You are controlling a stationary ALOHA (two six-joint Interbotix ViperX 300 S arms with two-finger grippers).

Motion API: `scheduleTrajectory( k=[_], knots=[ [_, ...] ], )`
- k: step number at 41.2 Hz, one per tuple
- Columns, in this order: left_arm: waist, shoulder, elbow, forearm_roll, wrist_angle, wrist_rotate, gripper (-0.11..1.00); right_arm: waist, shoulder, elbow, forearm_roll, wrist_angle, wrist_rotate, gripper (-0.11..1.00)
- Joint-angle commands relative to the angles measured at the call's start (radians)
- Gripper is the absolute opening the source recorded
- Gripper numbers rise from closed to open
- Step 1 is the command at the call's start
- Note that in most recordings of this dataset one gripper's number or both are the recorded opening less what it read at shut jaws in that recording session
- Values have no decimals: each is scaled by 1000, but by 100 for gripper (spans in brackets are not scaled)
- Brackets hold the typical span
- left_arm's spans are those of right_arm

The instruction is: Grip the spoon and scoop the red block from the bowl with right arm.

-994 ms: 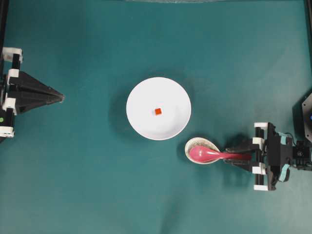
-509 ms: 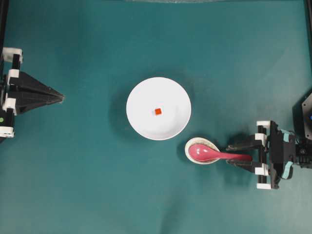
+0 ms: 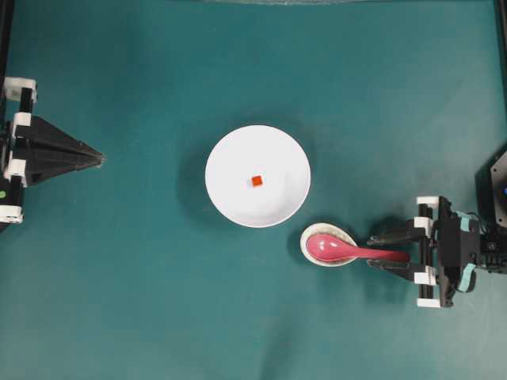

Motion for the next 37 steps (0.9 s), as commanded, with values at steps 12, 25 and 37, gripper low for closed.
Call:
scheduleTrajectory(
  k=[12, 25, 37],
  knots=[
    [-3, 8, -25, 2, 5, 0, 0, 5, -17, -9, -3, -3, -3, 27],
    [0, 8, -25, 2, 9, 0, 0, 5, -54, 0, -2, -3, -5, 23],
    [20, 8, -23, 2, 8, 2, 0, -18, -164, 43, -2, 51, -5, 23]
  ],
)
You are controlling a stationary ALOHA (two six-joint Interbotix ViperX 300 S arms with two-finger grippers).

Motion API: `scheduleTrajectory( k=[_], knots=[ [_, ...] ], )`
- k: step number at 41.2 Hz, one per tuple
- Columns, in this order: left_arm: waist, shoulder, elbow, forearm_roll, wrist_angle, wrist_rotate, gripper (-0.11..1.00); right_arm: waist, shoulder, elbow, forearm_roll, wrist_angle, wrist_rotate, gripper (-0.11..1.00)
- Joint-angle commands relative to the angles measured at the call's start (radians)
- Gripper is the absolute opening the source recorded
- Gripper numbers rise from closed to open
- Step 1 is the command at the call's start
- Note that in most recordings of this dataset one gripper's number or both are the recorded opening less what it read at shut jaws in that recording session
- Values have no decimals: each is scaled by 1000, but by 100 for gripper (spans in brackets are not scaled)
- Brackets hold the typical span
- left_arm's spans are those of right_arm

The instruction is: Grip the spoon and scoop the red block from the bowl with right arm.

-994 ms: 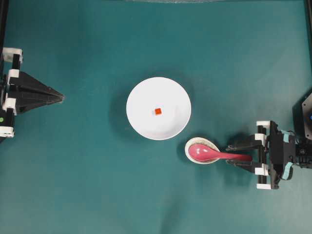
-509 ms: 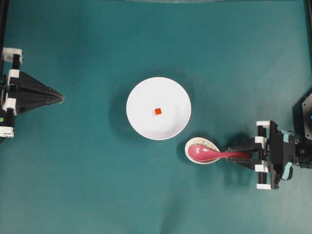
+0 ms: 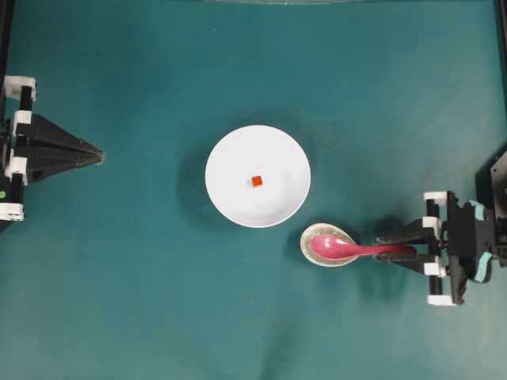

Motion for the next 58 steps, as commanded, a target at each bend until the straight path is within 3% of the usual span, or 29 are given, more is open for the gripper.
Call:
scheduleTrajectory(
  k=[1, 30, 41, 58],
  knots=[
    [5, 8, -23, 3, -6, 0, 0, -20, -40, 3, -2, 25, 0, 23],
    [5, 6, -21, 3, -6, 2, 0, -46, -61, -15, -12, 121, 5, 23],
    [5, 6, -21, 3, -6, 0, 0, -48, -61, -25, -12, 121, 6, 44],
    [5, 8, -21, 3, -5, 0, 0, -48, -46, -28, -8, 91, 23, 44]
  ],
)
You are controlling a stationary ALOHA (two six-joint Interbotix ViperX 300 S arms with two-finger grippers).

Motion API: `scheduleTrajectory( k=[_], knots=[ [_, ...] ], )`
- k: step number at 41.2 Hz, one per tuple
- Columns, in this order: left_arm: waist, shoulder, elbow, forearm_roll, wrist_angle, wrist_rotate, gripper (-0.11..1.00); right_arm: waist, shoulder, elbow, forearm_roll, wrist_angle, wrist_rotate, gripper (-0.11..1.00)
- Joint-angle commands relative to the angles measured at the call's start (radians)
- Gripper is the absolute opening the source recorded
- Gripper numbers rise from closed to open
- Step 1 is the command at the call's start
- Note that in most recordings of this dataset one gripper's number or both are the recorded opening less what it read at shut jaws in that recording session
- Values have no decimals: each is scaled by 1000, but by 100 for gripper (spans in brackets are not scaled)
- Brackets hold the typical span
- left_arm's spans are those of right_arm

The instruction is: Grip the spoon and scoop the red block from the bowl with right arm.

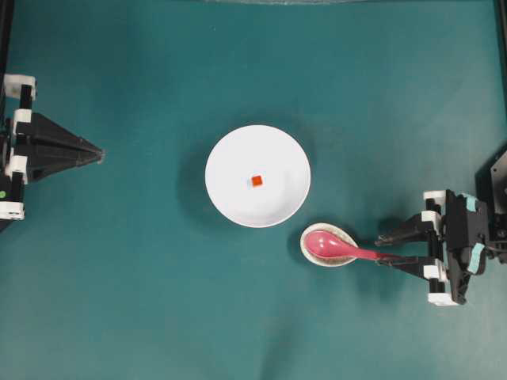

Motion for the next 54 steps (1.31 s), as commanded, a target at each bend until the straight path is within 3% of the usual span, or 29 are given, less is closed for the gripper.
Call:
scheduleTrajectory(
  k=[1, 13, 18, 29, 54],
  knots=[
    [3, 8, -20, 2, -3, 2, 0, -2, 8, -18, 3, -29, 15, 44],
    [3, 8, -21, 2, -3, 0, 0, 8, 123, -28, 9, -175, 176, 44],
    [3, 8, -20, 2, -3, 0, 0, 26, 166, -40, 9, -221, 210, 44],
    [3, 8, -20, 2, -3, 2, 0, 72, 218, -51, 15, -287, 216, 44],
    [3, 8, -17, 2, -3, 0, 0, 91, 285, -57, 41, -276, 216, 44]
  ],
)
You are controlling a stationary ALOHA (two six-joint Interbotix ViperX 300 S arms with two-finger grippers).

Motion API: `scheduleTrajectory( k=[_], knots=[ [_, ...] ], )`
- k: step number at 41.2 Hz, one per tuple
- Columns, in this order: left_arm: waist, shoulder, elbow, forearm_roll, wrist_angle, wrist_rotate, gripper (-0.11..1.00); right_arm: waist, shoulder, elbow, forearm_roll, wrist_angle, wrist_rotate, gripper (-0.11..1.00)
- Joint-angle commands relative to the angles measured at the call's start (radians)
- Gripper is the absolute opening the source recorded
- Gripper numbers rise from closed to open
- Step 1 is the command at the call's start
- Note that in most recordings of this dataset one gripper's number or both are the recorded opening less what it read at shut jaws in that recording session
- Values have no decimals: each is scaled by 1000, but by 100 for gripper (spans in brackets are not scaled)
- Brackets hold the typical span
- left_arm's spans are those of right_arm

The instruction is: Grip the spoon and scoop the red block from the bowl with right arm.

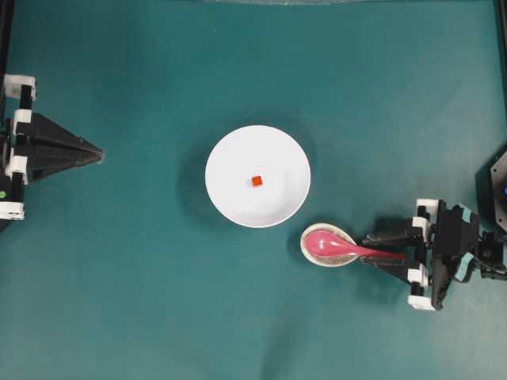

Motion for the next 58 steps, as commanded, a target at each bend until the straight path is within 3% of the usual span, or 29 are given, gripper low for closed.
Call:
scheduleTrajectory(
  k=[1, 14, 37, 58],
  knots=[
    [2, 8, -17, 2, -3, 0, 0, 8, -9, -3, 3, -3, 0, 44],
    [2, 8, -17, 2, -3, 0, 0, 18, -11, 3, 0, -3, -29, 44],
    [2, 8, -17, 2, 21, -2, 0, 18, -58, 6, -2, -2, -192, 44],
    [2, 8, -17, 2, 20, -2, 0, 18, -61, 11, -2, 49, -201, 44]
  ],
)
